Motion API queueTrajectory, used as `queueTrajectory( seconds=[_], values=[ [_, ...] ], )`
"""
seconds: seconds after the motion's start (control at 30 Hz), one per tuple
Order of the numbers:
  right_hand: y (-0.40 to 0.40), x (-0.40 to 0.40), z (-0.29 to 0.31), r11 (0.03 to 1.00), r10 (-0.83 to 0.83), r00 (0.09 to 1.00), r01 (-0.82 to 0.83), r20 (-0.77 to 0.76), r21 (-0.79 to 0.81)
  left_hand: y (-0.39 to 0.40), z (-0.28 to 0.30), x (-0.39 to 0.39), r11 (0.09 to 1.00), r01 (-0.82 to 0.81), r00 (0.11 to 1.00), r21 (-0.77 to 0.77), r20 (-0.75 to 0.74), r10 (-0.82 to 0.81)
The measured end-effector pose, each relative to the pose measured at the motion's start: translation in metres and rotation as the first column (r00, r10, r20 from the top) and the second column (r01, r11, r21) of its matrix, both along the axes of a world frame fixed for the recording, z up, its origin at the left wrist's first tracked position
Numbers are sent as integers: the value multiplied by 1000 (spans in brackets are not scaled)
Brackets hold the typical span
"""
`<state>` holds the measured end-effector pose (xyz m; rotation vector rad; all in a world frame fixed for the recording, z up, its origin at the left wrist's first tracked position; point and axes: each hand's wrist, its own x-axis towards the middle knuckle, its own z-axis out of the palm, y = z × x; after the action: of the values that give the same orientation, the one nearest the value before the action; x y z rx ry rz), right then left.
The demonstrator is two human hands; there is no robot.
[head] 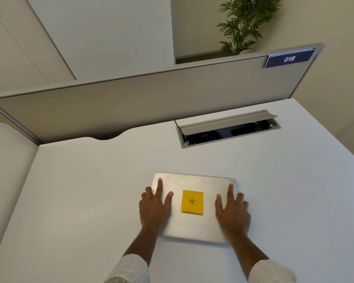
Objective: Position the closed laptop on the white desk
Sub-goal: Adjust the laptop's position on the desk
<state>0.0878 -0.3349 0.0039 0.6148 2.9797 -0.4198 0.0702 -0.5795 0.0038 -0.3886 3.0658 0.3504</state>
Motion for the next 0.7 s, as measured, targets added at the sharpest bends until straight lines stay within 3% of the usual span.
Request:
queueTrajectory(
  seconds=[0.3,0.7],
  values=[
    [-1,1,-1,1000,6,1000,-7,13,24,8,-3,6,994,9,1000,-106,-19,-11],
    [-1,1,-3,999,9,1000,-10,14,41,19,3,10,994,-73,996,-81,34,76]
  ],
)
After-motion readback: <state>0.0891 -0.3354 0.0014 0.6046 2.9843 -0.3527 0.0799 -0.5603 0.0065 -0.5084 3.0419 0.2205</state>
